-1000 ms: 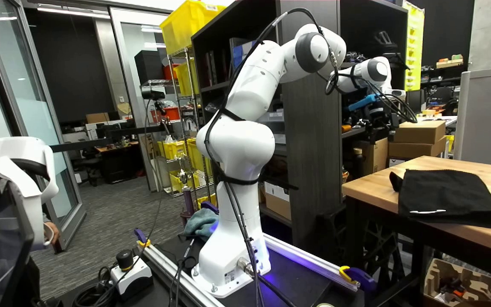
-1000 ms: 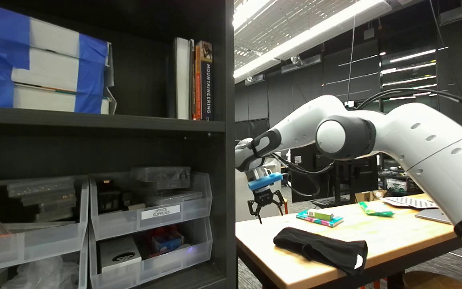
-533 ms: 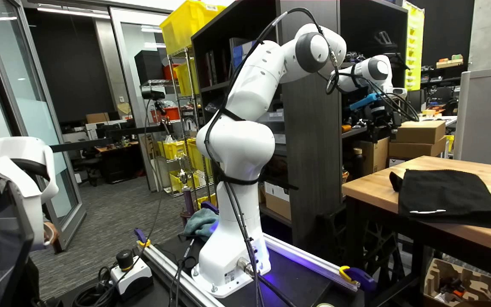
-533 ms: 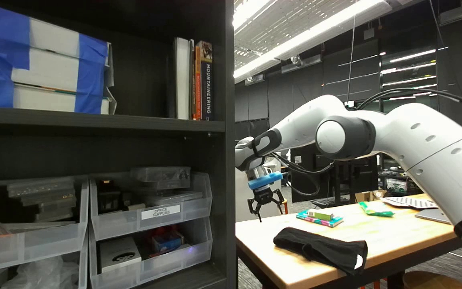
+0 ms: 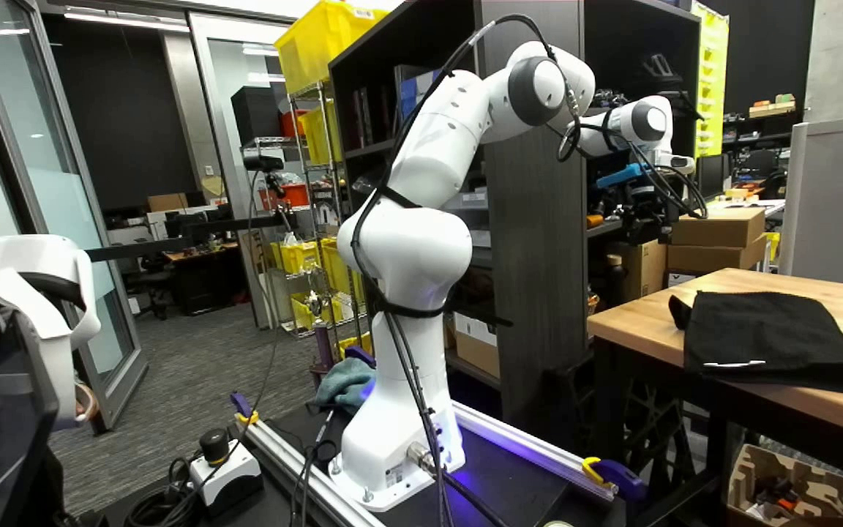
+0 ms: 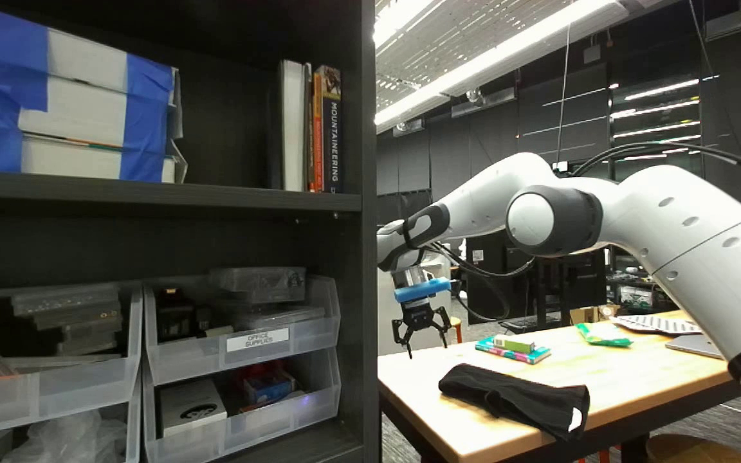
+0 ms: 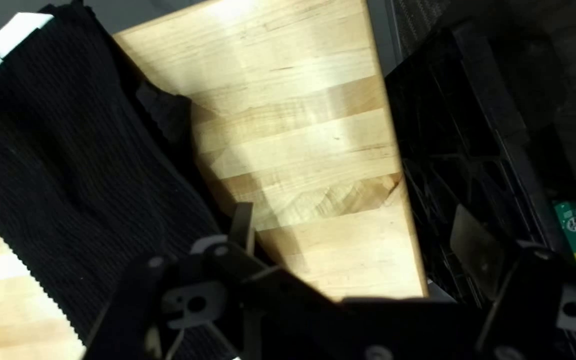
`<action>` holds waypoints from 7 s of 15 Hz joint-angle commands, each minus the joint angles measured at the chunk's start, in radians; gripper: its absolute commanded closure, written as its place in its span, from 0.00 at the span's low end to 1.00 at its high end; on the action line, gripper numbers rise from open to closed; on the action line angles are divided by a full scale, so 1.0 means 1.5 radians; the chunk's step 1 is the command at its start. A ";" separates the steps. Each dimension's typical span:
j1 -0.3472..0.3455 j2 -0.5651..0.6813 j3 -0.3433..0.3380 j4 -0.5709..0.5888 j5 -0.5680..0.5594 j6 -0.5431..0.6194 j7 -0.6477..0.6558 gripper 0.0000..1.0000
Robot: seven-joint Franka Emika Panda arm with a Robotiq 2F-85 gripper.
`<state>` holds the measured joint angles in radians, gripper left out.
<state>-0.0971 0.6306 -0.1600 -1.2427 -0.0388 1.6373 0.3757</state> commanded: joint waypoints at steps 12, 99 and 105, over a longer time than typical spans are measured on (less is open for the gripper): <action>-0.016 0.041 -0.005 0.030 0.011 -0.002 0.012 0.00; -0.365 0.244 0.026 0.415 0.295 -0.143 0.137 1.00; -0.413 0.270 0.055 0.452 0.322 -0.134 0.231 1.00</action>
<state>-0.6896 0.9980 -0.1073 -0.6439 0.4220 1.4593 0.6385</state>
